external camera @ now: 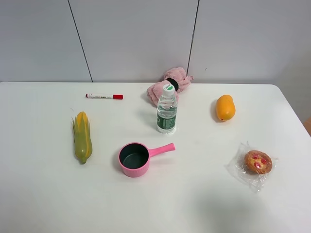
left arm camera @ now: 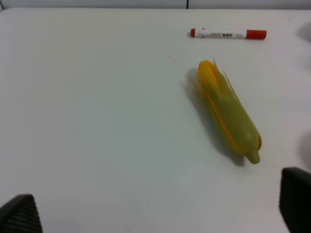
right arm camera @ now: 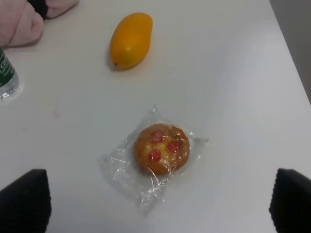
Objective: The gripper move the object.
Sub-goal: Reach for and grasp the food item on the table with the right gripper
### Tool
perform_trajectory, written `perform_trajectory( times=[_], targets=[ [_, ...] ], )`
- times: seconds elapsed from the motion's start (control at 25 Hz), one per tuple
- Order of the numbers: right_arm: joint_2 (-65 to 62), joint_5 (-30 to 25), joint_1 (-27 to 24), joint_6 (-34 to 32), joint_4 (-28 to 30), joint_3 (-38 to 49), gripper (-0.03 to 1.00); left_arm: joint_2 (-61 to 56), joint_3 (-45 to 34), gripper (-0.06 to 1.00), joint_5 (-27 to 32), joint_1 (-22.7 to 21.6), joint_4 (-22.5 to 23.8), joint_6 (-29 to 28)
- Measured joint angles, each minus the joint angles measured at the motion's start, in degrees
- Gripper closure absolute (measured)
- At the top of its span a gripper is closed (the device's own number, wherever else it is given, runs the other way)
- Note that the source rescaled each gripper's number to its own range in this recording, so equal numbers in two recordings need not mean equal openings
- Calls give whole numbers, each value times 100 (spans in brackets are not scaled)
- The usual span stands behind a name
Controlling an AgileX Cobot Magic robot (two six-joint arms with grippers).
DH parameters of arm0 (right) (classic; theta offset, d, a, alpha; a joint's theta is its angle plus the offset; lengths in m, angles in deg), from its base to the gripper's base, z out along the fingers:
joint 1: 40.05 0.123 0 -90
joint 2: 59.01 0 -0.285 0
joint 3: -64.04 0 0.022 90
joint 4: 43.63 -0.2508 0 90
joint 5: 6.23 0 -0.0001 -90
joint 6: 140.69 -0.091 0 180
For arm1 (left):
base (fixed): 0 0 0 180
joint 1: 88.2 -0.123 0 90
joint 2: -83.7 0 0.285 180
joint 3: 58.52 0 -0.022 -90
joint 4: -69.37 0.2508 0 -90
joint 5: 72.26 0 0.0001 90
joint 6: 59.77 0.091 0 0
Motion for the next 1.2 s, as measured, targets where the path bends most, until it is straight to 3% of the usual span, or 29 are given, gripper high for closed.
perform_trajectory(
  times=[0.88, 1.2],
  targets=[
    [3975, -15, 0, -149, 121, -232, 17, 0, 0, -6, 0, 0, 0, 0],
    [4804, 158, 0, -291, 729, -766, 17, 0, 0, -6, 0, 0, 0, 0]
  ],
)
